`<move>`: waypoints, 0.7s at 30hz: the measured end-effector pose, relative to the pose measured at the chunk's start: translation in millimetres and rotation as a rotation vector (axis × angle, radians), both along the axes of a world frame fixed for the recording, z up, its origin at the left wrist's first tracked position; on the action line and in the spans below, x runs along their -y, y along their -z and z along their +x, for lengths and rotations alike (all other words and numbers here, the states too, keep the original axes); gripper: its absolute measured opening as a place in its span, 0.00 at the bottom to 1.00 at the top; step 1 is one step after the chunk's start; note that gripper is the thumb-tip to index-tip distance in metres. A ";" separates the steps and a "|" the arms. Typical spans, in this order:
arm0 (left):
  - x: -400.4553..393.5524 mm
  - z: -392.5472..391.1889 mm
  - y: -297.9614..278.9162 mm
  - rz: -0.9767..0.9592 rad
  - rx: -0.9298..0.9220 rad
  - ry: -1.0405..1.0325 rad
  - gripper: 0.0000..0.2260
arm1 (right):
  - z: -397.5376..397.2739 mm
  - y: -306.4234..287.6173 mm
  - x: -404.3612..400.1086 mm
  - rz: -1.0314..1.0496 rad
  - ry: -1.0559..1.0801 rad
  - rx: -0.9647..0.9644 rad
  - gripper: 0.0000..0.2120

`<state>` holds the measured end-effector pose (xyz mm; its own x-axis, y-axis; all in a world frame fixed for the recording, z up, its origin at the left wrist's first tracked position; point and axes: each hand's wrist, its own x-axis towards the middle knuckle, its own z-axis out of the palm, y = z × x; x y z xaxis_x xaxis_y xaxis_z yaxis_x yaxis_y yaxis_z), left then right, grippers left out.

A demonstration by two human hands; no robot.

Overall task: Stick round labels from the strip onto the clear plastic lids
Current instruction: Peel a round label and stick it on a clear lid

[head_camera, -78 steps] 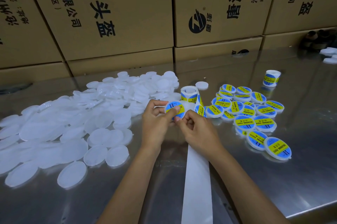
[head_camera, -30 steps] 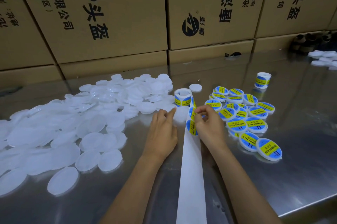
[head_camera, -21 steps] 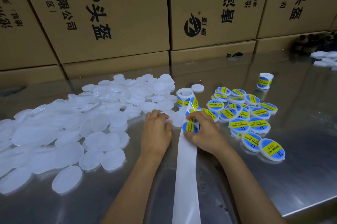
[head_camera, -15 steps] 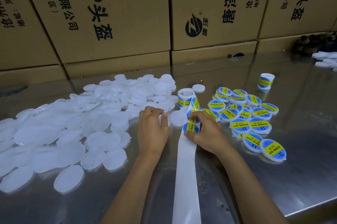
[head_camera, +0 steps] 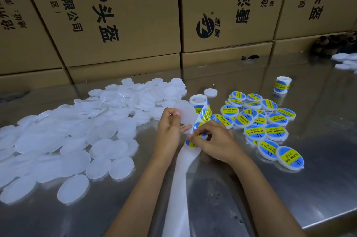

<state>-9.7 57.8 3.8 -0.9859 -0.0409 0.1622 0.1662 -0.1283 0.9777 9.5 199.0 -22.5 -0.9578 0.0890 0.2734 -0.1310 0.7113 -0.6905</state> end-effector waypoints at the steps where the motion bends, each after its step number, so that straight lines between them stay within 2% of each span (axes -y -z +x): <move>1: -1.0 -0.1 1.3 0.003 0.007 0.014 0.08 | -0.2 -0.1 -0.6 0.013 -0.004 -0.002 0.11; 3: -2.1 -0.9 4.3 0.010 0.013 0.036 0.08 | -0.3 0.1 -2.7 0.051 -0.034 0.009 0.10; 9: -3.1 -4.4 11.9 0.018 0.019 0.100 0.07 | 2.8 -3.6 -3.0 0.006 -0.079 0.048 0.18; 14: -2.4 -5.3 16.4 0.015 0.059 0.157 0.07 | 3.6 -2.6 -2.8 0.069 -0.045 0.035 0.23; 21: -1.1 -8.6 18.2 0.042 0.067 0.141 0.07 | 3.9 -4.3 -5.5 0.056 -0.066 0.039 0.20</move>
<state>-18.3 58.9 -14.3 -0.9909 0.0933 0.0968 0.0780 -0.1867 0.9793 13.4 204.5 -18.2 -0.9710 0.0113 0.2388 -0.1525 0.7401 -0.6550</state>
